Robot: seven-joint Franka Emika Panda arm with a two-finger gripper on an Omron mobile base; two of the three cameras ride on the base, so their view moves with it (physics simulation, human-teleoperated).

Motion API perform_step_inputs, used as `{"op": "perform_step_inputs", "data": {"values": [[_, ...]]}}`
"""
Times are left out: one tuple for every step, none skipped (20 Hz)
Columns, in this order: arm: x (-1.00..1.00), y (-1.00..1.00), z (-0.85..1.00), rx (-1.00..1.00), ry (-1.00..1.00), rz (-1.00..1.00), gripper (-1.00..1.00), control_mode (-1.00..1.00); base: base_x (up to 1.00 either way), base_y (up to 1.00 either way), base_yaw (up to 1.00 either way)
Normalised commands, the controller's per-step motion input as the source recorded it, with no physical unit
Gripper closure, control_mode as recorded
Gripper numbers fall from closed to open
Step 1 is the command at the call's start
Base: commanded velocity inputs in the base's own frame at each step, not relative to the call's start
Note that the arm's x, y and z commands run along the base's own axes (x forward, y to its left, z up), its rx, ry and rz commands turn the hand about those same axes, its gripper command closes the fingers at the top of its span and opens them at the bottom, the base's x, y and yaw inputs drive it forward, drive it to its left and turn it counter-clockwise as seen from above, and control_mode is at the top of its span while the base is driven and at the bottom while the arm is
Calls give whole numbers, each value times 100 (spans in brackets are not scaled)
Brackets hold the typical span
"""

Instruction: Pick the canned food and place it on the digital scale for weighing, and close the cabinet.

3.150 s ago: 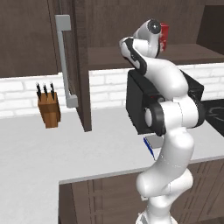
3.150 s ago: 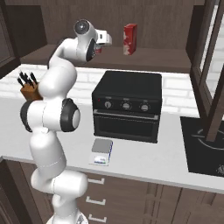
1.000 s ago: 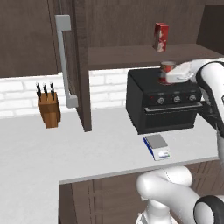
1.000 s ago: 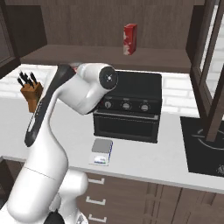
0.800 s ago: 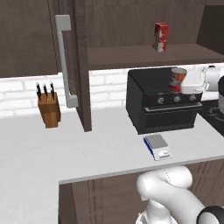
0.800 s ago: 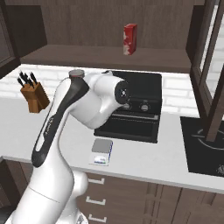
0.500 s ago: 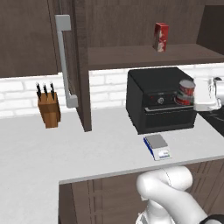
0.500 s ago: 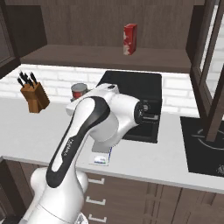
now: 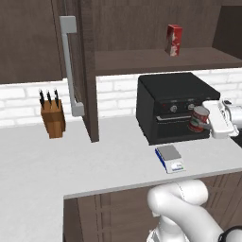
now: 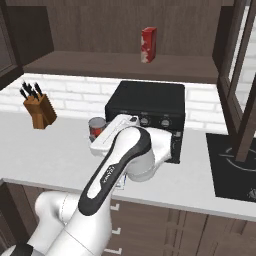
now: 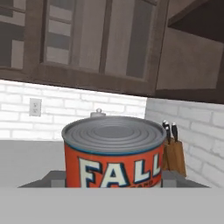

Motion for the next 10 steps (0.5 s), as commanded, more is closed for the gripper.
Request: {"op": "perform_step_inputs", "data": {"values": [[21,-3,-64,0,0,4,100,-100,0,0,0],[22,-2,-61,0,0,1,100,-100,0,0,0],[24,0,-59,0,0,0,100,-100,0,0,0],[25,0,-63,0,0,0,100,-100,0,0,0],[22,0,-66,0,0,0,100,-100,0,0,0],[24,0,-69,0,0,0,100,-100,0,0,0],[19,0,-67,0,0,0,100,-100,0,0,0],[14,0,-63,0,0,0,100,-100,0,0,0],[13,0,-56,0,0,0,100,-100,0,0,0],[20,0,-55,0,1,0,100,-100,0,0,0]]}}
